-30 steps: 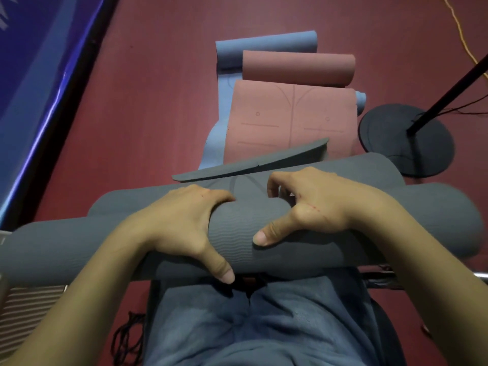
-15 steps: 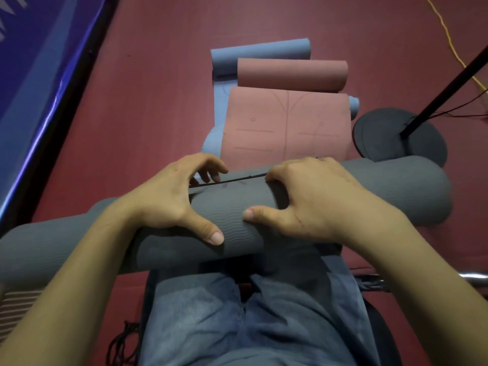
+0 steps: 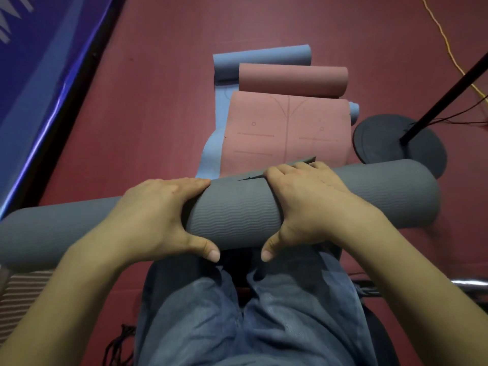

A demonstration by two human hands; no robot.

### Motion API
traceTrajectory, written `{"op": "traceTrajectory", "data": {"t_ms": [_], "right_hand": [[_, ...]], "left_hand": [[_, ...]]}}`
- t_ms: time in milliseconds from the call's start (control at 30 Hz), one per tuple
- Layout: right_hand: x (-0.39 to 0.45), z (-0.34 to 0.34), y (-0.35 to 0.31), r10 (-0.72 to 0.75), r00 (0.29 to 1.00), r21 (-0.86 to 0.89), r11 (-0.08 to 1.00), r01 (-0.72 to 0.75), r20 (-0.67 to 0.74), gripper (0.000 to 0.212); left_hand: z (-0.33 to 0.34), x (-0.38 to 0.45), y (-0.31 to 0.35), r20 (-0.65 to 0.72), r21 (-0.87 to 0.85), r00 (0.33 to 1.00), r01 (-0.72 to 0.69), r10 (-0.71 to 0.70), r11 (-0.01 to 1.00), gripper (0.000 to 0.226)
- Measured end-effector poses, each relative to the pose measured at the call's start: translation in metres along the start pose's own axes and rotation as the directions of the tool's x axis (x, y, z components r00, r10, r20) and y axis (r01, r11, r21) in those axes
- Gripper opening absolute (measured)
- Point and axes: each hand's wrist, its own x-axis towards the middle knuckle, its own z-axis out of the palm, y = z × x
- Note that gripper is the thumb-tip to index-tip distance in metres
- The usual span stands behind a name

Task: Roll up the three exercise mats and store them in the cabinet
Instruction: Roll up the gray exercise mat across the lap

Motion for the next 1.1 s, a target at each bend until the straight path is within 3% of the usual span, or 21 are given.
{"op": "traceTrajectory", "data": {"t_ms": [167, 267, 433, 633, 900, 1000, 1100], "right_hand": [[0.002, 0.004, 0.003, -0.043, 0.991, 0.004, 0.999, 0.043, -0.123, 0.115], [-0.001, 0.006, 0.004, -0.052, 0.986, 0.027, 0.998, 0.056, -0.156, 0.110], [0.000, 0.000, 0.002, -0.047, 0.989, 0.083, 0.995, 0.059, -0.139, 0.105], [-0.006, -0.024, 0.011, -0.019, 1.000, 0.196, 0.980, 0.020, -0.004, 0.098], [-0.021, -0.010, 0.020, -0.096, 0.961, 0.332, 0.943, 0.004, 0.259, 0.097], [-0.021, -0.002, 0.021, -0.083, 0.972, 0.315, 0.949, 0.010, 0.219, 0.093], [-0.020, -0.003, 0.021, -0.107, 0.993, 0.364, 0.928, 0.081, 0.053, 0.090]], "left_hand": [[0.004, 0.005, 0.000, 0.069, 0.069, 0.996, 0.049, -0.054, 0.996, 0.139], [0.006, 0.010, 0.005, 0.109, 0.168, 0.993, 0.023, -0.042, 0.985, 0.139], [0.012, 0.015, 0.013, 0.083, 0.357, 0.996, -0.014, -0.017, 0.934, 0.112], [-0.016, 0.032, 0.014, 0.214, 0.246, 0.977, -0.071, 0.017, 0.967, 0.091], [-0.005, 0.016, 0.022, 0.438, 0.000, 0.896, -0.074, 0.067, 0.997, 0.083], [0.006, 0.016, 0.017, 0.401, -0.038, 0.913, -0.067, 0.077, 0.997, 0.082], [0.006, 0.018, 0.010, 0.402, -0.088, 0.913, -0.035, 0.067, 0.996, 0.080]]}}
